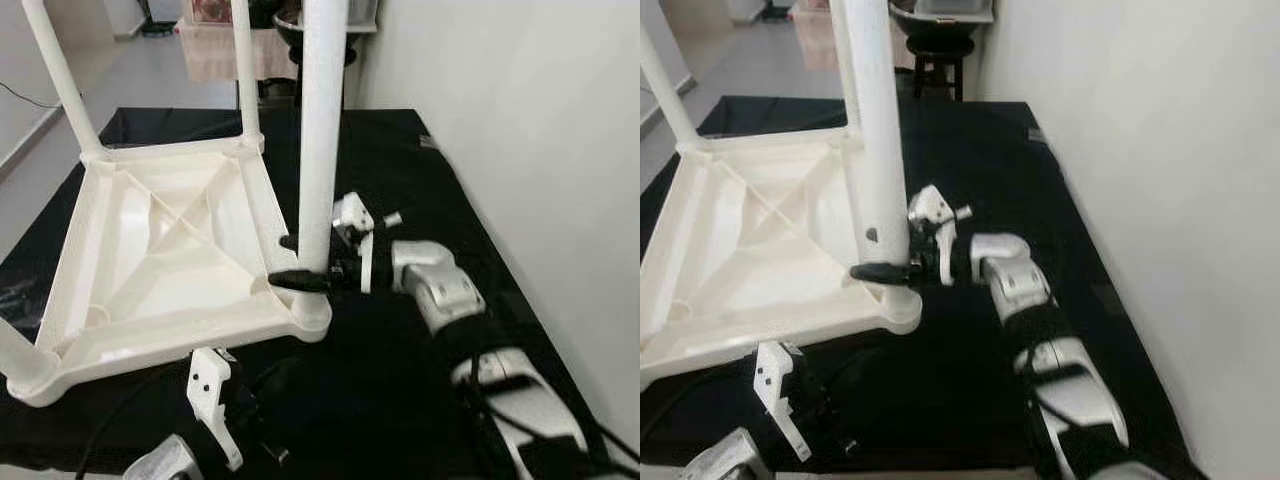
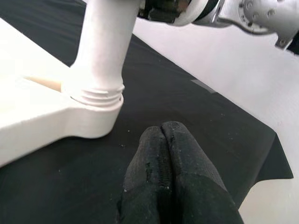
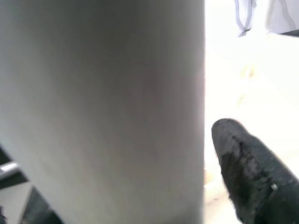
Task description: Building children table
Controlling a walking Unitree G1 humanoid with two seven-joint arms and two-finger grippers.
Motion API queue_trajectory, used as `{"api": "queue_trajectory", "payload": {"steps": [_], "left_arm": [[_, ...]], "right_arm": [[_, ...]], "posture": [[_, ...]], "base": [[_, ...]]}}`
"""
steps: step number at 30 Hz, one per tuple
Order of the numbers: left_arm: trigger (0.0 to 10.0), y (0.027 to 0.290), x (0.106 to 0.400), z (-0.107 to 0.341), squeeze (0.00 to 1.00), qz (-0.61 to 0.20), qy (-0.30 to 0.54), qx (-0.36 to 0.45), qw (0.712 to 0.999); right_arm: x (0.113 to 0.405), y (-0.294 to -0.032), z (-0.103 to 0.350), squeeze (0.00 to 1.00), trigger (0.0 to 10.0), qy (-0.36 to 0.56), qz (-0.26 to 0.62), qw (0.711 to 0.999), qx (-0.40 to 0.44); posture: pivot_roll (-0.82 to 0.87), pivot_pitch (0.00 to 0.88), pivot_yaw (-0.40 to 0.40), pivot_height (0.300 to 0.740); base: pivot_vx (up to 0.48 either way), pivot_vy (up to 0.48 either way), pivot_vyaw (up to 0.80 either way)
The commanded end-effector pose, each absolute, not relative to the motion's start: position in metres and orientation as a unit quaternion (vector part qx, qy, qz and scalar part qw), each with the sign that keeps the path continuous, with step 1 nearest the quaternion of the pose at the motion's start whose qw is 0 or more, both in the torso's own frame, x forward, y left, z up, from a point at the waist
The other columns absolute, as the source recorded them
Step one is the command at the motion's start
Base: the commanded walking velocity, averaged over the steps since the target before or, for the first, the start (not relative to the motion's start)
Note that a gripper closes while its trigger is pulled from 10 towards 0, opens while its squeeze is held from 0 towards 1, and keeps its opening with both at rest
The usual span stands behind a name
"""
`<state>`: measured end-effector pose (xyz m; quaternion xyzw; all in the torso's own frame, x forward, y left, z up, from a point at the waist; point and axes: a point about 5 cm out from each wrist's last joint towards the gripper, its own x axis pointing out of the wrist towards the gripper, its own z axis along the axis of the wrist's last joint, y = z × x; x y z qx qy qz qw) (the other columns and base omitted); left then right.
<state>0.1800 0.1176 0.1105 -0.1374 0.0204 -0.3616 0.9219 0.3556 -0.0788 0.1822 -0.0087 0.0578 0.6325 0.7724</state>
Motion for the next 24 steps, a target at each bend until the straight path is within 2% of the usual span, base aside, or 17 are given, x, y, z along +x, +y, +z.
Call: {"api": "queue_trajectory", "payload": {"steps": [1, 2, 3, 7, 12, 14, 17, 18, 19, 20, 21, 22, 24], "left_arm": [[10.0, 0.118, 0.18, 0.108, 0.0, -0.356, 0.023, -0.133, 0.925], [10.0, 0.118, 0.18, 0.108, 0.0, -0.356, 0.023, -0.133, 0.925], [10.0, 0.118, 0.18, 0.108, 0.0, -0.355, 0.023, -0.132, 0.925], [10.0, 0.118, 0.18, 0.108, 0.0, -0.352, 0.021, -0.13, 0.926], [10.0, 0.117, 0.179, 0.108, 0.0, -0.353, 0.021, -0.131, 0.926], [10.0, 0.117, 0.177, 0.109, 0.0, -0.354, 0.021, -0.133, 0.925], [10.0, 0.117, 0.176, 0.109, 0.0, -0.354, 0.021, -0.134, 0.925], [10.0, 0.118, 0.174, 0.11, 0.0, -0.354, 0.022, -0.135, 0.925], [10.0, 0.118, 0.174, 0.11, 0.0, -0.354, 0.022, -0.135, 0.925], [10.0, 0.119, 0.174, 0.11, 0.0, -0.355, 0.022, -0.135, 0.925], [10.0, 0.119, 0.174, 0.11, 0.0, -0.355, 0.022, -0.135, 0.925], [10.0, 0.122, 0.174, 0.111, 0.0, -0.358, 0.025, -0.137, 0.923], [10.0, 0.122, 0.175, 0.111, 0.0, -0.359, 0.026, -0.137, 0.923]], "right_arm": [[0.358, -0.076, 0.18, 0.0, 1.7, 0.066, 0.629, 0.774, 0.004], [0.358, -0.076, 0.18, 0.0, 1.7, 0.066, 0.629, 0.774, 0.004], [0.36, -0.077, 0.177, 0.0, 0.0, 0.073, 0.631, 0.772, 0.01], [0.361, -0.084, 0.177, 0.0, 0.0, 0.061, 0.641, 0.764, 0.037], [0.359, -0.094, 0.171, 0.0, 0.0, 0.05, 0.637, 0.769, 0.025], [0.355, -0.108, 0.161, 0.0, 0.0, 0.035, 0.592, 0.805, -0.008], [0.353, -0.112, 0.157, 0.0, 0.0, 0.032, 0.568, 0.822, -0.018], [0.348, -0.113, 0.145, 0.0, 0.0, 0.045, 0.494, 0.868, -0.025], [0.348, -0.113, 0.145, 0.0, 0.0, 0.045, 0.494, 0.868, -0.025], [0.343, -0.114, 0.129, 0.0, 0.0, 0.071, 0.375, 0.924, -0.037], [0.343, -0.114, 0.129, 0.0, 0.0, 0.071, 0.375, 0.924, -0.037], [0.301, -0.088, 0.104, 0.0, 0.0, 0.111, 0.309, 0.943, -0.056], [0.291, -0.077, 0.103, 0.0, 0.0, 0.111, 0.33, 0.934, -0.074]], "posture": [[0.1, 0.016, -0.096, 0.74], [0.1, 0.016, -0.096, 0.74], [0.11, 0.016, -0.1, 0.74], [0.11, 0.023, -0.097, 0.74], [0.09, 0.033, -0.093, 0.74], [0.07, 0.046, -0.094, 0.74], [0.07, 0.049, -0.094, 0.74], [0.06, 0.06, -0.092, 0.74], [0.06, 0.06, -0.092, 0.74], [0.05, 0.067, -0.084, 0.74], [0.05, 0.067, -0.084, 0.74], [0.02, 0.082, -0.044, 0.74], [0.02, 0.075, -0.042, 0.74]], "base": [[0.0, 0.0, 0.0], [0.0, 0.0, 0.0], [0.0, 0.0, 0.0], [0.0, 0.0, 0.0], [0.0, 0.0, 0.0], [0.0, 0.0, 0.0], [0.0, 0.0, 0.0], [0.0, 0.0, 0.0], [0.0, 0.0, 0.0], [0.0, 0.0, 0.0], [0.0, 0.0, 0.0], [0.0, 0.0, 0.0], [0.0, 0.0, 0.0]]}}
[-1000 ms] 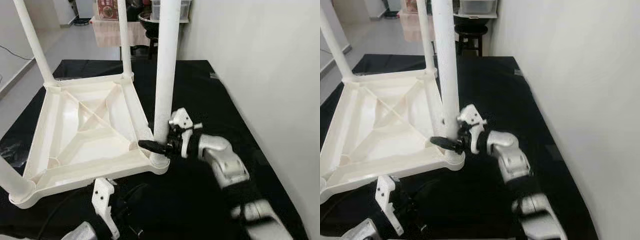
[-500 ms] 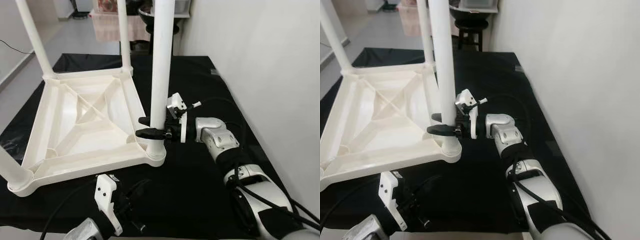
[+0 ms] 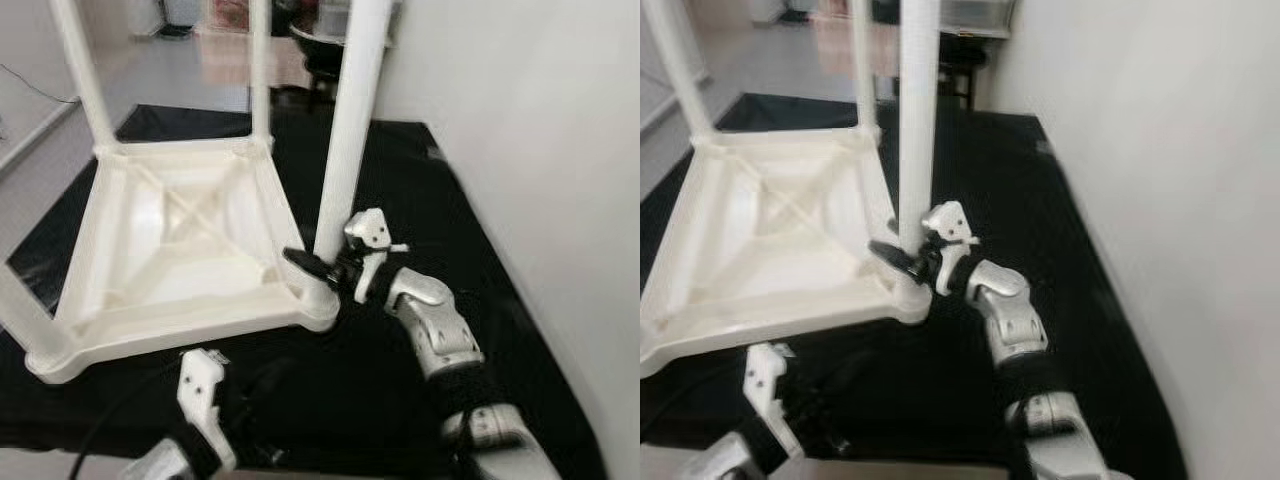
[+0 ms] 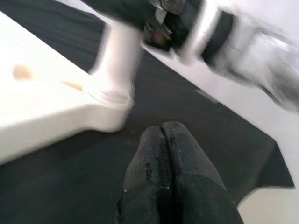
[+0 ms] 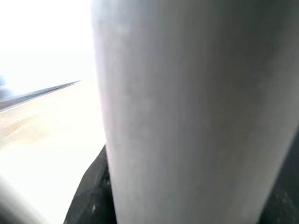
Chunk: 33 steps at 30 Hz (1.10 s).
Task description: Building children table
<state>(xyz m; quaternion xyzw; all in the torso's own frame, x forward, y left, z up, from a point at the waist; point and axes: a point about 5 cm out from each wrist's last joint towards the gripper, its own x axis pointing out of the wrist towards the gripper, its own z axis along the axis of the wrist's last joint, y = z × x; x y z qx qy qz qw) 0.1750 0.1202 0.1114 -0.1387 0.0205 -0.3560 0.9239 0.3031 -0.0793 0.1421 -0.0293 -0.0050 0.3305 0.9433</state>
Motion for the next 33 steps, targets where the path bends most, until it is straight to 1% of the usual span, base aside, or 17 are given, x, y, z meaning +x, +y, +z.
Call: {"api": "queue_trajectory", "payload": {"steps": [1, 7, 8, 9, 10, 13, 14, 15, 16, 18, 20, 21, 22, 24, 25, 27, 33], "left_arm": [[10.0, 0.122, 0.175, 0.111, 0.0, -0.361, 0.028, -0.137, 0.922], [10.0, 0.123, 0.174, 0.111, 0.0, -0.361, 0.029, -0.138, 0.922], [10.0, 0.124, 0.174, 0.111, 0.0, -0.356, 0.027, -0.134, 0.924], [10.0, 0.124, 0.174, 0.111, 0.0, -0.356, 0.027, -0.134, 0.924], [10.0, 0.123, 0.174, 0.111, 0.0, -0.356, 0.027, -0.133, 0.925], [10.0, 0.123, 0.175, 0.111, 0.0, -0.356, 0.026, -0.132, 0.925], [10.0, 0.123, 0.175, 0.111, 0.0, -0.357, 0.027, -0.133, 0.924], [10.0, 0.123, 0.175, 0.111, 0.0, -0.357, 0.027, -0.133, 0.924], [10.0, 0.122, 0.176, 0.111, 0.0, -0.358, 0.027, -0.134, 0.924], [10.0, 0.122, 0.176, 0.111, 0.0, -0.358, 0.027, -0.134, 0.924], [10.0, 0.122, 0.177, 0.111, 0.0, -0.358, 0.027, -0.135, 0.923], [10.0, 0.121, 0.178, 0.111, 0.0, -0.358, 0.026, -0.135, 0.924], [10.0, 0.121, 0.178, 0.111, 0.0, -0.358, 0.026, -0.135, 0.924], [10.0, 0.12, 0.179, 0.111, 0.0, -0.357, 0.024, -0.135, 0.924], [10.0, 0.12, 0.179, 0.111, 0.0, -0.357, 0.024, -0.135, 0.924], [10.0, 0.12, 0.179, 0.112, 0.0, -0.356, 0.023, -0.134, 0.925], [10.0, 0.12, 0.179, 0.112, 0.0, -0.354, 0.023, -0.132, 0.926]], "right_arm": [[0.293, -0.076, 0.104, 0.0, 0.0, 0.108, 0.335, 0.932, -0.08], [0.306, -0.079, 0.107, 0.0, 0.0, 0.105, 0.33, 0.935, -0.077], [0.314, -0.078, 0.115, 0.0, 10.0, 0.096, 0.326, 0.938, -0.067], [0.314, -0.078, 0.115, 0.0, 10.0, 0.096, 0.326, 0.938, -0.067], [0.32, -0.077, 0.123, 1.0, 10.0, 0.088, 0.342, 0.934, -0.055], [0.323, -0.075, 0.131, 1.0, 10.0, 0.082, 0.353, 0.931, -0.045], [0.325, -0.071, 0.138, 1.0, 10.0, 0.074, 0.4, 0.913, -0.039], [0.325, -0.071, 0.138, 1.0, 10.0, 0.074, 0.4, 0.913, -0.039], [0.329, -0.07, 0.146, 1.0, 10.0, 0.054, 0.451, 0.89, -0.033], [0.329, -0.07, 0.146, 1.0, 10.0, 0.054, 0.451, 0.89, -0.033], [0.331, -0.07, 0.151, 1.0, 10.0, 0.041, 0.48, 0.876, -0.032], [0.335, -0.072, 0.158, 0.0, 10.0, 0.031, 0.526, 0.849, -0.035], [0.335, -0.072, 0.158, 0.0, 10.0, 0.031, 0.526, 0.849, -0.035], [0.343, -0.073, 0.171, 0.0, 10.0, 0.027, 0.605, 0.794, -0.051], [0.343, -0.073, 0.171, 0.0, 10.0, 0.027, 0.605, 0.794, -0.051], [0.348, -0.074, 0.178, 0.0, 10.0, 0.035, 0.642, 0.765, -0.05], [0.352, -0.073, 0.182, 0.0, 10.0, 0.05, 0.663, 0.747, -0.027]], "posture": [[0.03, 0.072, -0.045, 0.74], [0.04, 0.071, -0.052, 0.74], [0.05, 0.071, -0.055, 0.74], [0.05, 0.071, -0.055, 0.74], [0.05, 0.066, -0.054, 0.74], [0.05, 0.065, -0.054, 0.74], [0.05, 0.057, -0.054, 0.74], [0.05, 0.057, -0.054, 0.74], [0.06, 0.055, -0.057, 0.74], [0.06, 0.055, -0.057, 0.74], [0.06, 0.053, -0.06, 0.74], [0.06, 0.048, -0.067, 0.74], [0.06, 0.048, -0.067, 0.74], [0.07, 0.045, -0.074, 0.74], [0.07, 0.045, -0.074, 0.74], [0.08, 0.045, -0.075, 0.74], [0.09, 0.046, -0.081, 0.74]], "base": [[0.0, 0.0, 0.0], [0.0, 0.0, 0.0], [0.0, 0.0, 0.0], [0.0, 0.0, 0.0], [0.0, 0.0, 0.0], [0.0, 0.0, 0.0], [0.0, 0.0, 0.0], [0.0, 0.0, 0.0], [0.0, 0.0, 0.0], [0.0, 0.0, 0.0], [0.0, 0.0, 0.0], [0.0, 0.0, 0.0], [0.0, 0.0, 0.0], [0.0, 0.0, 0.0], [0.0, 0.0, 0.0], [0.0, 0.0, 0.0], [0.0, 0.0, 0.0]]}}
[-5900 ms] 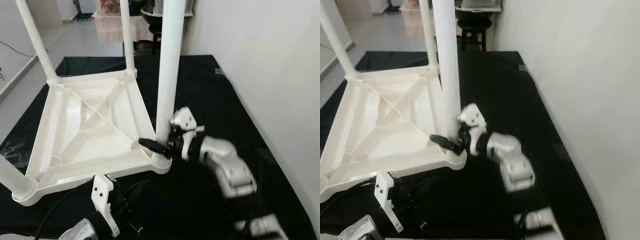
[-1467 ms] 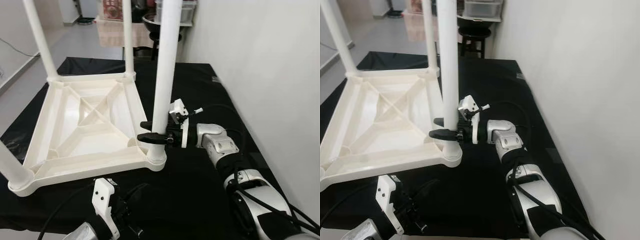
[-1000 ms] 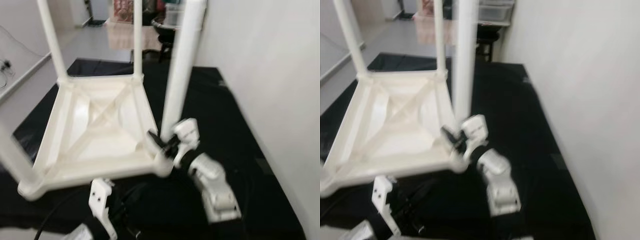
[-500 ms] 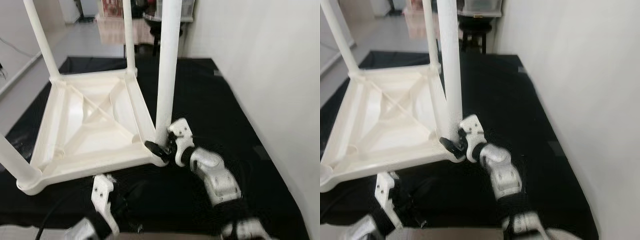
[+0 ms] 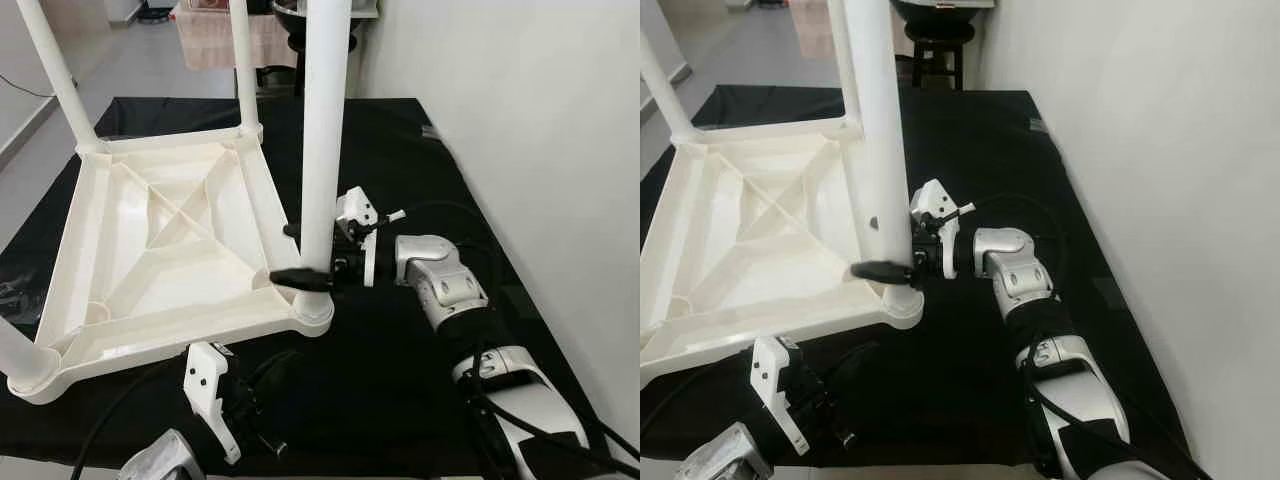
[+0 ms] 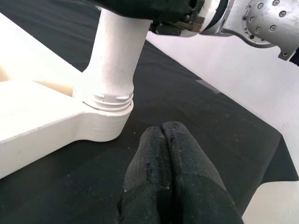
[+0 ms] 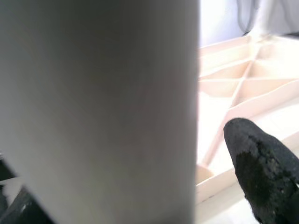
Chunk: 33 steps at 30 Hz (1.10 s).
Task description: Building children table
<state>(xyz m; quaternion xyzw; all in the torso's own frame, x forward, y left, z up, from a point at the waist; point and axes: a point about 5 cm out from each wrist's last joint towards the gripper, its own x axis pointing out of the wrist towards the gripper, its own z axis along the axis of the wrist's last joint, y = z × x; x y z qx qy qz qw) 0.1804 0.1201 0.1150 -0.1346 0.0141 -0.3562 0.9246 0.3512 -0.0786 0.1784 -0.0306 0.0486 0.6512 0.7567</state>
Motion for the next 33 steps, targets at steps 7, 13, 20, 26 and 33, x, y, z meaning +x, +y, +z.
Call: {"api": "queue_trajectory", "payload": {"steps": [7, 13, 20, 26, 33], "left_arm": [[10.0, 0.119, 0.178, 0.111, 0.0, -0.352, 0.023, -0.13, 0.927], [10.0, 0.118, 0.175, 0.111, 0.0, -0.352, 0.024, -0.131, 0.926], [10.0, 0.119, 0.172, 0.112, 0.0, -0.352, 0.026, -0.131, 0.926], [10.0, 0.122, 0.172, 0.113, 0.0, -0.353, 0.027, -0.131, 0.926], [10.0, 0.121, 0.175, 0.113, 0.0, -0.352, 0.025, -0.133, 0.926]], "right_arm": [[0.355, -0.087, 0.174, 0.0, 0.0, 0.058, 0.654, 0.754, -0.009], [0.352, -0.114, 0.149, 0.0, 0.0, 0.08, 0.557, 0.824, -0.069], [0.341, -0.123, 0.125, 0.0, 0.0, 0.119, 0.311, 0.94, -0.072], [0.291, -0.085, 0.109, 0.0, 0.0, 0.122, 0.304, 0.941, -0.08], [0.317, -0.077, 0.117, 1.0, 10.0, 0.099, 0.36, 0.927, -0.043]], "posture": [[0.09, 0.051, -0.081, 0.74], [0.09, 0.061, -0.085, 0.74], [0.08, 0.073, -0.091, 0.74], [0.04, 0.085, -0.054, 0.74], [0.07, 0.071, -0.072, 0.74]], "base": [[0.0, 0.0, 0.0], [0.0, 0.0, 0.0], [0.0, 0.0, 0.0], [0.0, 0.0, 0.0], [0.0, 0.0, 0.0]]}}
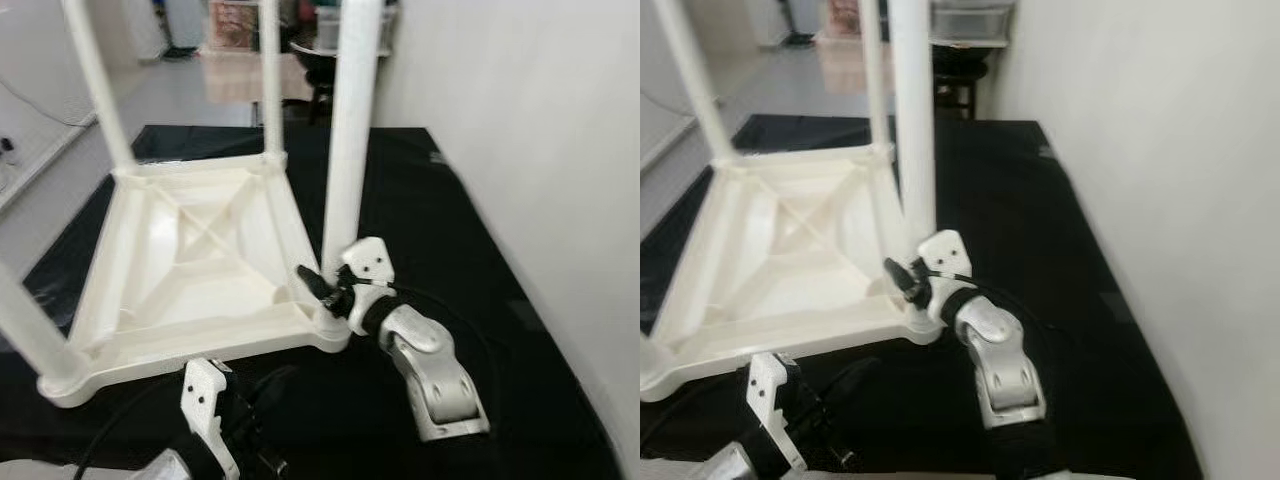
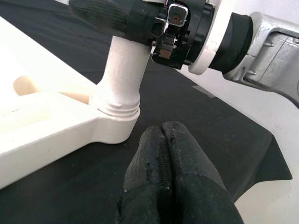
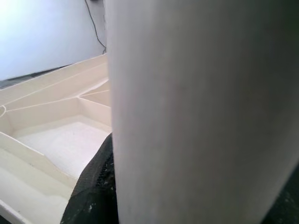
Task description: Building children table
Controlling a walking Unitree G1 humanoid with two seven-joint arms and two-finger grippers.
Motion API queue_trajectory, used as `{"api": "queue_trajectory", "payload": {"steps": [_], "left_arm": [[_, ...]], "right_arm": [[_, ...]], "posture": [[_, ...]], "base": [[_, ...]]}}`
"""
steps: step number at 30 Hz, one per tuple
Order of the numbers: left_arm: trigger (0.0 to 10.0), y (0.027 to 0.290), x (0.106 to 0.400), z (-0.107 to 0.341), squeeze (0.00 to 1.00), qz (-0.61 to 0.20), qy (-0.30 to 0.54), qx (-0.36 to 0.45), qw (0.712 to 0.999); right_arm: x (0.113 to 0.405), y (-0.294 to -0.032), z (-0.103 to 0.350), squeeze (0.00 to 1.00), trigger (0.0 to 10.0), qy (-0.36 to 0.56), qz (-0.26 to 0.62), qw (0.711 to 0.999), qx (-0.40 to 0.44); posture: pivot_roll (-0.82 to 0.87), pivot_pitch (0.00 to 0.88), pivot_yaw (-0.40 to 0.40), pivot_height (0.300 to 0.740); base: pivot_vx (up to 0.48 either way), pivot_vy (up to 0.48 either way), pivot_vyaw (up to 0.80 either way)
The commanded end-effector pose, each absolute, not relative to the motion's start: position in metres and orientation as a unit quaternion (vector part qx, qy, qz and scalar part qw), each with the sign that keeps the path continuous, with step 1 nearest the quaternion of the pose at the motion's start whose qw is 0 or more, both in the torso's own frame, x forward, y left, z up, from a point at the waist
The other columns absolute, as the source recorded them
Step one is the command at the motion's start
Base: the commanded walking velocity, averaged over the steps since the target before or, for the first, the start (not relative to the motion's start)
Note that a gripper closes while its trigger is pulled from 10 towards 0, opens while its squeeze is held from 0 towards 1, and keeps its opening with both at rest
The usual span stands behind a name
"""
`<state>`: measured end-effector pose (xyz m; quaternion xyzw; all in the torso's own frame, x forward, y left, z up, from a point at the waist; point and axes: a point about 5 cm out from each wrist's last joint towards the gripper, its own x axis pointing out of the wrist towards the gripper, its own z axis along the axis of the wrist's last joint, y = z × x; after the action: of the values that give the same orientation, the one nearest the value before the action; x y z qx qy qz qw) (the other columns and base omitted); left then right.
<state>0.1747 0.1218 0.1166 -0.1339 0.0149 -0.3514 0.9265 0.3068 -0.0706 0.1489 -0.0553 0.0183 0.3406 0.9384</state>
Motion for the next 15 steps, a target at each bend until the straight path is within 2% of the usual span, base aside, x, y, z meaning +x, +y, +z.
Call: {"api": "queue_trajectory", "payload": {"steps": [1, 2, 5, 7, 8, 9, 10, 12, 13, 14, 15], "left_arm": [[10.0, 0.121, 0.175, 0.113, 0.0, -0.352, 0.025, -0.133, 0.926], [10.0, 0.121, 0.175, 0.113, 0.0, -0.352, 0.025, -0.133, 0.926], [10.0, 0.121, 0.175, 0.112, 0.0, -0.351, 0.024, -0.133, 0.927], [10.0, 0.121, 0.175, 0.112, 0.0, -0.351, 0.024, -0.133, 0.927], [10.0, 0.121, 0.175, 0.112, 0.0, -0.351, 0.024, -0.133, 0.927], [10.0, 0.121, 0.175, 0.112, 0.0, -0.351, 0.024, -0.133, 0.927], [10.0, 0.12, 0.176, 0.112, 0.0, -0.35, 0.023, -0.133, 0.927], [10.0, 0.12, 0.176, 0.112, 0.0, -0.35, 0.022, -0.133, 0.927], [10.0, 0.12, 0.176, 0.112, 0.0, -0.35, 0.022, -0.133, 0.927], [10.0, 0.12, 0.177, 0.112, 0.0, -0.35, 0.022, -0.133, 0.927], [10.0, 0.12, 0.177, 0.112, 0.0, -0.35, 0.022, -0.133, 0.927]], "right_arm": [[0.317, -0.077, 0.117, 1.0, 10.0, 0.099, 0.36, 0.927, -0.043], [0.317, -0.077, 0.117, 1.0, 10.0, 0.099, 0.36, 0.927, -0.043], [0.326, -0.075, 0.142, 1.0, 10.0, 0.052, 0.426, 0.903, -0.01], [0.326, -0.075, 0.142, 1.0, 10.0, 0.052, 0.426, 0.903, -0.01], [0.327, -0.076, 0.151, 1.0, 10.0, 0.035, 0.463, 0.886, -0.005], [0.327, -0.076, 0.151, 1.0, 10.0, 0.035, 0.463, 0.886, -0.005], [0.328, -0.076, 0.16, 0.0, 10.0, 0.019, 0.509, 0.861, -0.007], [0.327, -0.077, 0.171, 0.0, 10.0, 0.008, 0.587, 0.81, -0.017], [0.327, -0.077, 0.171, 0.0, 10.0, 0.008, 0.587, 0.81, -0.017], [0.328, -0.077, 0.175, 0.0, 10.0, 0.008, 0.614, 0.789, -0.022], [0.328, -0.077, 0.175, 0.0, 10.0, 0.008, 0.614, 0.789, -0.022]], "posture": [[0.07, 0.071, -0.072, 0.74], [0.07, 0.071, -0.072, 0.74], [0.07, 0.066, -0.075, 0.74], [0.07, 0.066, -0.075, 0.74], [0.07, 0.062, -0.079, 0.74], [0.07, 0.062, -0.079, 0.74], [0.08, 0.06, -0.08, 0.74], [0.08, 0.057, -0.082, 0.74], [0.08, 0.057, -0.082, 0.74], [0.09, 0.054, -0.085, 0.74], [0.09, 0.054, -0.085, 0.74]], "base": [[0.0, 0.0, 0.0], [0.0, 0.0, 0.0], [0.0, 0.0, 0.0], [0.0, 0.0, 0.0], [0.0, 0.0, 0.0], [0.0, 0.0, 0.0], [0.0, 0.0, 0.0], [0.0, 0.0, 0.0], [0.0, 0.0, 0.0], [0.0, 0.0, 0.0], [0.0, 0.0, 0.0]]}}
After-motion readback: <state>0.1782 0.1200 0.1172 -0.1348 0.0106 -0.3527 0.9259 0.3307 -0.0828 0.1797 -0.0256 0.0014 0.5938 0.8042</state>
